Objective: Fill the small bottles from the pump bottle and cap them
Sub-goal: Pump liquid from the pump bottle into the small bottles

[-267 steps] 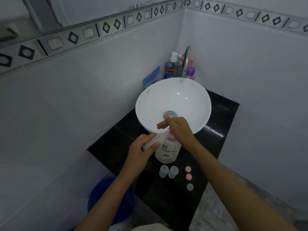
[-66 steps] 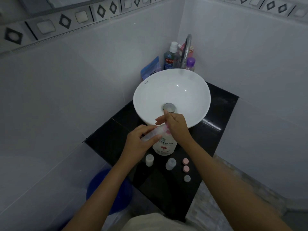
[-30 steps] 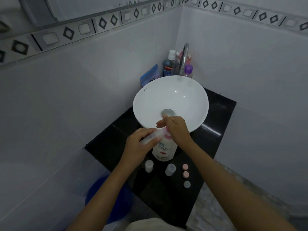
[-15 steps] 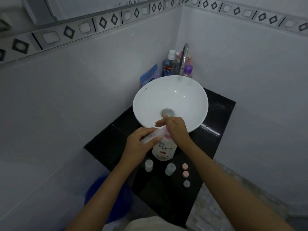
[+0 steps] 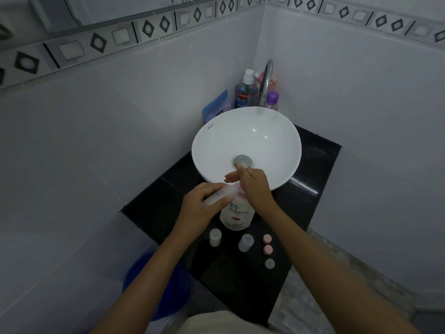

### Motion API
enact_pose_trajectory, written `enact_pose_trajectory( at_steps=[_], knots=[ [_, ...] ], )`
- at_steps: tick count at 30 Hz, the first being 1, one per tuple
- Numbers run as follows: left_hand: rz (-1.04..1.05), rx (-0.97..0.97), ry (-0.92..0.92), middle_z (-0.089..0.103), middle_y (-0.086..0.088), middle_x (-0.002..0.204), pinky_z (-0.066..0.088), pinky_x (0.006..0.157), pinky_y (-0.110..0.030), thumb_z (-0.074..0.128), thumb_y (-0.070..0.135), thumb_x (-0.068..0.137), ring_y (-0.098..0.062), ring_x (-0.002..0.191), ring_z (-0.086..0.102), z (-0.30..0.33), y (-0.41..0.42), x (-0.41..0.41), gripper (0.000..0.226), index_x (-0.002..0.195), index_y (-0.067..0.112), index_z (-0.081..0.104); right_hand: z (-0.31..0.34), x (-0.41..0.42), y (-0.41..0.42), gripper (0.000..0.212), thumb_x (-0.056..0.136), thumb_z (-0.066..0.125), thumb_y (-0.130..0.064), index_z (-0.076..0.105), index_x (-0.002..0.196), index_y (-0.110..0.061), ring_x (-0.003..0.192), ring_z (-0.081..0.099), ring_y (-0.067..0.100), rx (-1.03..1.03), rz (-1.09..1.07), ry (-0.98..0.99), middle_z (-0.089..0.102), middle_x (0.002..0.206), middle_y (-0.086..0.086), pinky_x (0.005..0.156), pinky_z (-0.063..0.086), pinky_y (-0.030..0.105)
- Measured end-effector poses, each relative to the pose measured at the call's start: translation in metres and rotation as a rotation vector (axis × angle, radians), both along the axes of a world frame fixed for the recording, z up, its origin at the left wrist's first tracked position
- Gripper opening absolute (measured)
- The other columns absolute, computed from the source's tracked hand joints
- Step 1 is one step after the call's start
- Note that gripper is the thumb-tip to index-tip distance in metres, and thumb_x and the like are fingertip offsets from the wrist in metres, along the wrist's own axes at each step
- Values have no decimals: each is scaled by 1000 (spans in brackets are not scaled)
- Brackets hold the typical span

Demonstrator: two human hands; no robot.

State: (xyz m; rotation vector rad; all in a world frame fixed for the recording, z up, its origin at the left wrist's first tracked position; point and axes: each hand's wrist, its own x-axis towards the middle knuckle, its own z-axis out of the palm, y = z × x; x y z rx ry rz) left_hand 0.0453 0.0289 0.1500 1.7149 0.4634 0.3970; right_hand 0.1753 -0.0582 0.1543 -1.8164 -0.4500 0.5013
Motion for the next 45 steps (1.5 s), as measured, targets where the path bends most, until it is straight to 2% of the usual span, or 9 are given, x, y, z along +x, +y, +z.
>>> enact_pose_trajectory(
  at_steps=[4,16,19,23,30,33,37,41,45],
  knots=[
    [-11,28,-59,66,11,104,50,80,-12,72,22,79,3,99,61,10,3,1,27,98,39,64,12,6,1,42,98,42,-26,74,89,-2,88,66,19,-4,37,-24,74,92,15,86,47,28],
    [-16,9,-33,66,8,102,51,76,-12,72,22,79,2,95,62,4,1,0,25,98,38,64,1,1,-1,44,99,40,-26,73,87,0,75,60,9,10,9,-21,71,86,9,55,45,12],
    [-16,38,-58,65,13,101,49,76,-8,72,21,80,5,95,61,12,3,0,28,96,41,63,9,5,0,43,98,41,-26,74,89,-1,75,62,3,7,26,-98,71,81,6,59,41,-1],
    [-15,40,-53,65,11,103,50,78,-9,73,22,79,3,96,61,9,5,1,26,101,34,65,7,3,2,45,100,37,-24,73,89,1,79,63,11,36,-24,-62,72,86,11,70,44,15],
    [-18,6,-6,66,7,100,50,74,-10,73,21,79,2,92,61,-2,2,1,26,104,27,67,-6,-3,0,45,100,38,-23,73,78,-5,61,57,-1,28,-19,-39,64,59,-15,55,41,11],
    [-29,25,0,66,9,101,50,75,-10,73,23,78,1,92,61,0,4,0,27,102,33,65,-2,1,-2,44,99,40,-23,73,83,1,69,57,5,28,10,-23,69,74,0,53,42,6],
    [-37,44,11,65,14,103,50,76,-10,74,24,77,3,94,59,2,7,-4,31,103,35,63,5,4,-2,44,99,39,-22,74,88,2,73,62,1,41,46,-52,74,88,13,71,44,12],
    [-36,53,-2,66,10,105,50,79,-12,74,21,77,-1,95,61,-1,7,-4,39,114,24,64,5,5,-1,44,99,38,-22,73,88,3,82,66,13,66,47,-53,73,87,15,78,48,17],
    [-58,134,-15,61,14,106,47,79,-8,71,20,80,3,94,58,-1,6,-1,41,119,25,61,5,3,0,44,99,38,-23,73,89,3,78,65,10,69,45,-44,72,84,12,75,48,17]
  ],
)
